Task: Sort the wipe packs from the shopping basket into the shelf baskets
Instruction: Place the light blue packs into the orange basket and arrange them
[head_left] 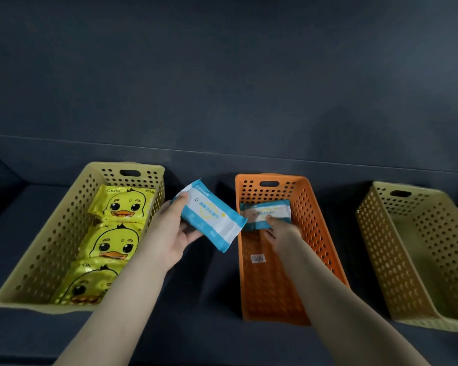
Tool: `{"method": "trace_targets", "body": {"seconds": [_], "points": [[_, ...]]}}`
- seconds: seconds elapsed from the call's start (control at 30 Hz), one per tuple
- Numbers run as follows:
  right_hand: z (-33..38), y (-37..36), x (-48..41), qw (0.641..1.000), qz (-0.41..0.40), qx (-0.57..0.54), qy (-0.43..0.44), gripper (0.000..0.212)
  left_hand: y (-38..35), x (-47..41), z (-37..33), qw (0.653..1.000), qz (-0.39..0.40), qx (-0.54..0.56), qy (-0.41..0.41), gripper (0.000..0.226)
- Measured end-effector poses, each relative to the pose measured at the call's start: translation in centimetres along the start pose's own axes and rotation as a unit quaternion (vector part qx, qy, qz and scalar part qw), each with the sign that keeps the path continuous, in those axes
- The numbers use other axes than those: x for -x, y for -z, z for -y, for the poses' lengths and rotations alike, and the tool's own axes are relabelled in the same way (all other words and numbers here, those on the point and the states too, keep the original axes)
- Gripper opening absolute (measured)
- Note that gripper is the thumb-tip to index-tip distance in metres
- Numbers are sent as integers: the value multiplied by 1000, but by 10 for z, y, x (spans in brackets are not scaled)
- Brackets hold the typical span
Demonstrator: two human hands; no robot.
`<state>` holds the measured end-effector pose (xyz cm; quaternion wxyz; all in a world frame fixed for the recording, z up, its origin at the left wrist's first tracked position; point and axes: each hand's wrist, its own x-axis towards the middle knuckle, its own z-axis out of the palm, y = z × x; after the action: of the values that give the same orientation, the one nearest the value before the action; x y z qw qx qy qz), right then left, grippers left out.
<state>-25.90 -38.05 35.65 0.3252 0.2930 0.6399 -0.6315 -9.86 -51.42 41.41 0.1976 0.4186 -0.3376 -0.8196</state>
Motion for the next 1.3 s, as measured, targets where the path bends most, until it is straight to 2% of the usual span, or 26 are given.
{"method": "trace_targets", "body": {"seconds": [0.13,0.2,0.33,0.47,0.5,0.57,0.6,0.67,0.73,0.83,0.9,0.93,1.0,1.03,1.07,1.13,1.23,1.3], "points": [[-4,-5,-13,1000,6,19,-7,23,4,-9,-3,1000,5,14,20,32],[-3,-2,-20,996,-5,85,11,28,6,-11,-3,999,5,19,28,33],[-1,5,-17,934,-19,354,47,44,10,-16,-1,999,10,-13,29,28],[13,10,13,908,11,418,35,57,14,-17,2,997,8,-76,7,8],[18,13,19,908,20,415,56,59,14,-16,2,997,16,-76,6,3],[30,20,37,929,79,348,98,59,13,-12,4,996,39,-82,5,7],[33,24,48,936,130,307,113,54,10,-10,7,994,57,-90,3,7],[34,32,68,924,235,262,147,37,3,-4,13,989,91,-114,-2,6],[27,37,73,923,281,199,172,28,-4,0,19,985,111,-133,-14,6],[24,50,69,944,224,108,219,28,-14,-2,29,968,104,-209,-91,10],[27,61,65,943,159,121,267,23,-17,-10,34,939,89,-282,-174,21],[29,66,65,928,118,180,304,21,-18,-17,37,919,91,-322,-208,34],[32,74,62,867,40,342,360,16,-21,-33,42,871,115,-414,-240,57],[30,75,61,837,17,405,367,14,-23,-40,45,849,134,-454,-237,62],[28,74,62,822,14,442,360,12,-25,-46,48,833,154,-480,-228,64],[19,68,57,818,27,477,320,14,-28,-55,53,830,183,-486,-204,63],[5,58,43,854,59,461,235,19,-31,-55,54,843,183,-472,-181,59],[1,53,33,873,38,435,220,18,-32,-54,52,851,192,-457,-174,58]]}}
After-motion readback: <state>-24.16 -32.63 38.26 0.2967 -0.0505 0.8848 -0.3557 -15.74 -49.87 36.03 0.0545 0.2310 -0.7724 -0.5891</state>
